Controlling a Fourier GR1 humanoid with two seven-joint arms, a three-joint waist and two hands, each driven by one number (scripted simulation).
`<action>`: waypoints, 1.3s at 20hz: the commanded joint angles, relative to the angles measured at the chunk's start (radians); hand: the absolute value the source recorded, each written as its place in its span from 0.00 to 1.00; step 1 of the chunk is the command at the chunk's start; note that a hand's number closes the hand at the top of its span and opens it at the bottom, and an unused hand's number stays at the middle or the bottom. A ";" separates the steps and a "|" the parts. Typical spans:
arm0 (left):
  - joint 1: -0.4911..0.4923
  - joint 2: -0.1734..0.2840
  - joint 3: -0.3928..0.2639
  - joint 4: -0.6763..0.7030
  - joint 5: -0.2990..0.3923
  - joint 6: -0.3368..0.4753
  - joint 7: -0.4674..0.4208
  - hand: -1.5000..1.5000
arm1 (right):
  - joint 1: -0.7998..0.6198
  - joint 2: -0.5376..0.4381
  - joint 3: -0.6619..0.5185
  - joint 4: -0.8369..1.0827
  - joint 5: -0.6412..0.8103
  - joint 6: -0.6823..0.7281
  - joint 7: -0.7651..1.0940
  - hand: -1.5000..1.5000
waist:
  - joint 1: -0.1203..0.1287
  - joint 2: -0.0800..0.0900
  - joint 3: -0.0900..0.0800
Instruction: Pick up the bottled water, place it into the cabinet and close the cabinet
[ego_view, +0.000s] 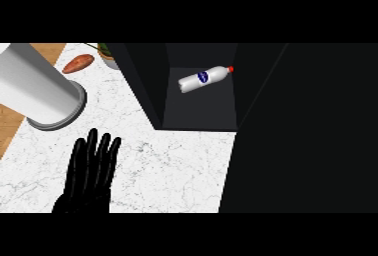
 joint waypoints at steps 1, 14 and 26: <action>0.186 0.113 0.048 -0.166 0.044 -0.046 -0.034 0.00 | 0.040 -0.029 0.140 -0.055 0.062 0.046 0.041 1.00 | 0.001 -0.005 -0.002; 0.506 0.223 0.212 -0.311 0.188 -0.238 -0.175 0.00 | -0.088 0.101 0.424 -0.110 0.270 -0.014 0.213 1.00 | 0.013 0.000 -0.004; 0.654 0.247 0.373 -0.241 0.285 -0.450 -0.287 0.00 | -0.219 0.197 0.396 -0.024 0.138 -0.106 0.335 1.00 | 0.039 0.010 -0.005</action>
